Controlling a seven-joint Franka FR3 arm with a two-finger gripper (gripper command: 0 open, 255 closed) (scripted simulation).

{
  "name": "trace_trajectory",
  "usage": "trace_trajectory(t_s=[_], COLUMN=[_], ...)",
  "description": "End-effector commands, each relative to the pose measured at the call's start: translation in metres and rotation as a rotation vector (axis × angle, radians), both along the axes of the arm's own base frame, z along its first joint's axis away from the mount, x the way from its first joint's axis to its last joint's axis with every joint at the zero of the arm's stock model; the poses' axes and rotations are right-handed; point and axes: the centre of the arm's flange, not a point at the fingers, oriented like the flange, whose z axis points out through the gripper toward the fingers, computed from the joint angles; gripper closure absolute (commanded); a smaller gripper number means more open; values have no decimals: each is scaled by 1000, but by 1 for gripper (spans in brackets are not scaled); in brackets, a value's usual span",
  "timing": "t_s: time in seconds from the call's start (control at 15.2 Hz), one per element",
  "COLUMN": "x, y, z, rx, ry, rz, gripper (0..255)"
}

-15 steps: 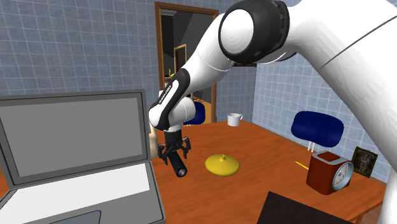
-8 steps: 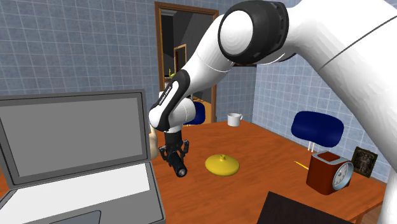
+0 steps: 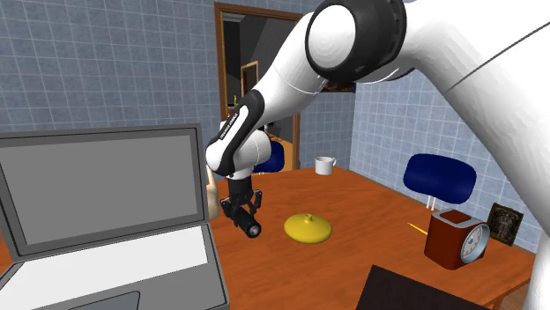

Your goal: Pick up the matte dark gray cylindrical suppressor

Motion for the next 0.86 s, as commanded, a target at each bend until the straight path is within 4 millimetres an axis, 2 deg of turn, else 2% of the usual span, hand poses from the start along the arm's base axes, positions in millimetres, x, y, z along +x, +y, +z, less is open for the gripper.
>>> trace_trajectory(t_s=[0.0,0.66,0.79], x=[0,0,0], y=[0,0,0], z=[10,62,63], rx=[0,0,0], ry=[-1,-1,-1], rz=[0,0,0], gripper=[255,255,255])
